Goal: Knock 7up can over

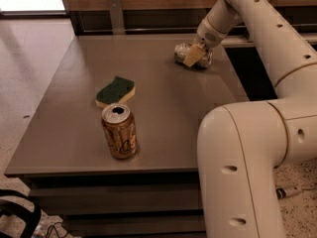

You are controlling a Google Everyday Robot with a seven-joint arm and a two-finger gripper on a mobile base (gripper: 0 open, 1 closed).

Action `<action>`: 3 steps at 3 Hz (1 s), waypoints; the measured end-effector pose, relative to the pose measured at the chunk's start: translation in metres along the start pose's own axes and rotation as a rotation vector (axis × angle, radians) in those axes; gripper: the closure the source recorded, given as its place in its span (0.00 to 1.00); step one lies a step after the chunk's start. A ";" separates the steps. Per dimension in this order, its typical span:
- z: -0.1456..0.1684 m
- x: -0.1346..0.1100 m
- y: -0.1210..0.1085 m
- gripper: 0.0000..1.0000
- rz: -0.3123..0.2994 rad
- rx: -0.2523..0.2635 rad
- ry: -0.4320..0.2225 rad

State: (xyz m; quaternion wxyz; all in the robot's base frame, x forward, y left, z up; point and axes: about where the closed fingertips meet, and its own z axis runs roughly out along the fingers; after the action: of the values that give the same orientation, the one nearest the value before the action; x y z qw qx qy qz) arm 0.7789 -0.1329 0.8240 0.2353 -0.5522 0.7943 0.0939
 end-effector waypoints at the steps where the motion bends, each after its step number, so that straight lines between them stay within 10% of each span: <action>1: -0.002 -0.001 0.000 0.36 0.000 0.000 0.000; 3: 0.000 -0.002 0.000 0.00 0.000 -0.003 0.000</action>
Offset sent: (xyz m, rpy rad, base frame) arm 0.0000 0.0001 0.0021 0.0000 0.0000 0.0001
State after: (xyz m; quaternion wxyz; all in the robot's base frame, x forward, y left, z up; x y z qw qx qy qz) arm 0.7795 -0.1316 0.8250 0.2344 -0.5524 0.7943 0.0948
